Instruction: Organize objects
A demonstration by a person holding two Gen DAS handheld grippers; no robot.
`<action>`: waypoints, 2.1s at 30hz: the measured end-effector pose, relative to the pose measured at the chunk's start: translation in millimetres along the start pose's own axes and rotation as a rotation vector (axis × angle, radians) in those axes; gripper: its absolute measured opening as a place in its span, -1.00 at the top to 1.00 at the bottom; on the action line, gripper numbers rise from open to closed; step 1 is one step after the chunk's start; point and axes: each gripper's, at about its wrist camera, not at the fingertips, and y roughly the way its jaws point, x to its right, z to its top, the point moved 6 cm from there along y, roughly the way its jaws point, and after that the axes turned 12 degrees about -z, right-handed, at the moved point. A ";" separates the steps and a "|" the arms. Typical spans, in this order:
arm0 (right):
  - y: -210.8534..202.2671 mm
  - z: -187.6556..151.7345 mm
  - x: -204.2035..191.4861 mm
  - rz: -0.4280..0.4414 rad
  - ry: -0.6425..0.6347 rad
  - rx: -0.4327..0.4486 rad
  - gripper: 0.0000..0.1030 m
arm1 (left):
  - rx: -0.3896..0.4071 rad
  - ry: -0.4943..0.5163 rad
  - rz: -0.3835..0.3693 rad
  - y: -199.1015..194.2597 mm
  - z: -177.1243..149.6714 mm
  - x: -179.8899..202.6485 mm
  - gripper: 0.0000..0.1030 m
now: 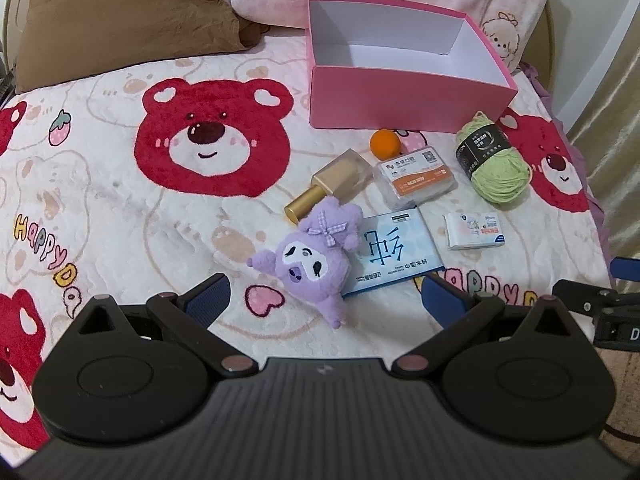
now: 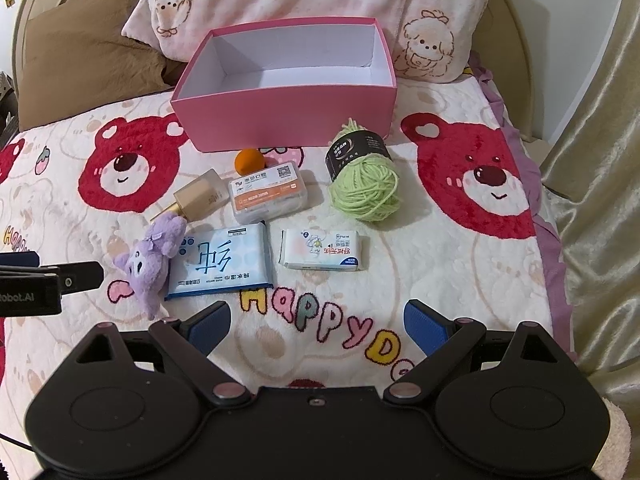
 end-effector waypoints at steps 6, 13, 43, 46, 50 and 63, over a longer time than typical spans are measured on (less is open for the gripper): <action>-1.2 -0.8 -2.0 -0.001 -0.007 -0.001 -0.86 | 0.000 -0.006 0.002 -1.5 -0.6 3.9 -1.00; -1.1 -1.4 -2.8 -0.001 -0.010 -0.006 -0.86 | 0.002 -0.020 0.010 -1.1 -2.0 3.4 -1.00; 1.4 -4.6 -5.6 -0.003 -0.025 -0.009 -0.86 | -0.010 -0.055 0.038 -2.3 -4.5 -2.0 -1.00; 0.1 -4.5 -5.9 0.000 -0.031 -0.004 -0.86 | -0.003 -0.055 0.039 -2.0 -4.4 -1.5 -1.00; -4.4 -3.5 -4.1 0.019 -0.047 0.026 -0.86 | -0.009 -0.056 0.038 -0.7 -3.4 4.2 -0.98; -35.2 28.2 44.7 0.210 -0.028 0.285 -0.85 | 0.032 0.103 0.003 -20.8 56.5 63.8 -0.95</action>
